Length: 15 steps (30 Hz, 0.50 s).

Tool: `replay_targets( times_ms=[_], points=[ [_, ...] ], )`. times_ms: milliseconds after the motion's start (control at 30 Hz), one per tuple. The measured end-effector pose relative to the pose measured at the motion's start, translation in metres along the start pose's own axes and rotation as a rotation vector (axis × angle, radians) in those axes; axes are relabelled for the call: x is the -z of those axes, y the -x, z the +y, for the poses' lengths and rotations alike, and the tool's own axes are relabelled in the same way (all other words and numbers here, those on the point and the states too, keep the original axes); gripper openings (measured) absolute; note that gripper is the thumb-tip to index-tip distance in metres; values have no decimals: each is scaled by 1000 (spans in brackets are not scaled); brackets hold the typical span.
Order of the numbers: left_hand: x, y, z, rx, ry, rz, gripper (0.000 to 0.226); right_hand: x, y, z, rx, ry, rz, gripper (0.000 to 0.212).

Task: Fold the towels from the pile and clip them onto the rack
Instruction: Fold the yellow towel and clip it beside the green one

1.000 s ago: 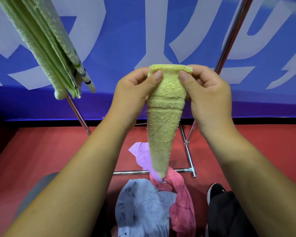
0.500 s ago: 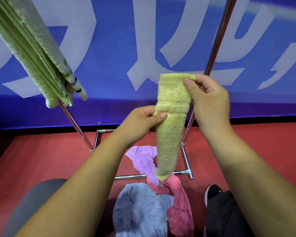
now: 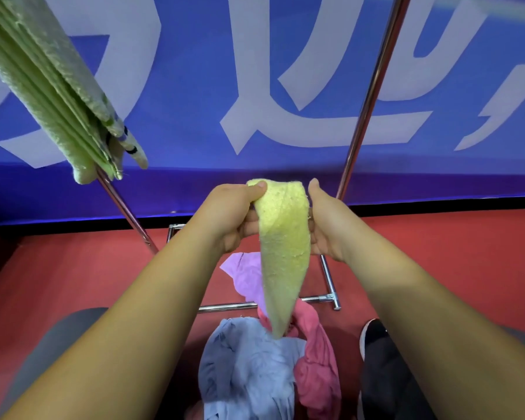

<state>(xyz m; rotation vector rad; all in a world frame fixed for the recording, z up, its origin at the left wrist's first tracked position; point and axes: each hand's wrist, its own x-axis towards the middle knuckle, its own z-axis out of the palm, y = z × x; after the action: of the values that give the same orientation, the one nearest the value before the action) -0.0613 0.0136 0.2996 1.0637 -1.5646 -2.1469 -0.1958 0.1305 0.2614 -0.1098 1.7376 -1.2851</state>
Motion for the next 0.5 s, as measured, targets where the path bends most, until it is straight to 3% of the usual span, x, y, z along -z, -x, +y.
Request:
replay_targets(
  times_ms=[133, 233, 367, 500],
  points=[
    [16, 2, 13, 159, 282, -15, 22, -7, -3, 5, 38, 49, -102, 94],
    [28, 1, 18, 186, 434, -17, 25, -13, -1, 2, 166, -31, -172, 87],
    [40, -1, 21, 168, 513, 11, 33, -17, 13, -4, 306, -142, -313, 49],
    [48, 1, 25, 186, 593, 18, 20, -19, 18, 0, 437, -23, -388, 17]
  ],
)
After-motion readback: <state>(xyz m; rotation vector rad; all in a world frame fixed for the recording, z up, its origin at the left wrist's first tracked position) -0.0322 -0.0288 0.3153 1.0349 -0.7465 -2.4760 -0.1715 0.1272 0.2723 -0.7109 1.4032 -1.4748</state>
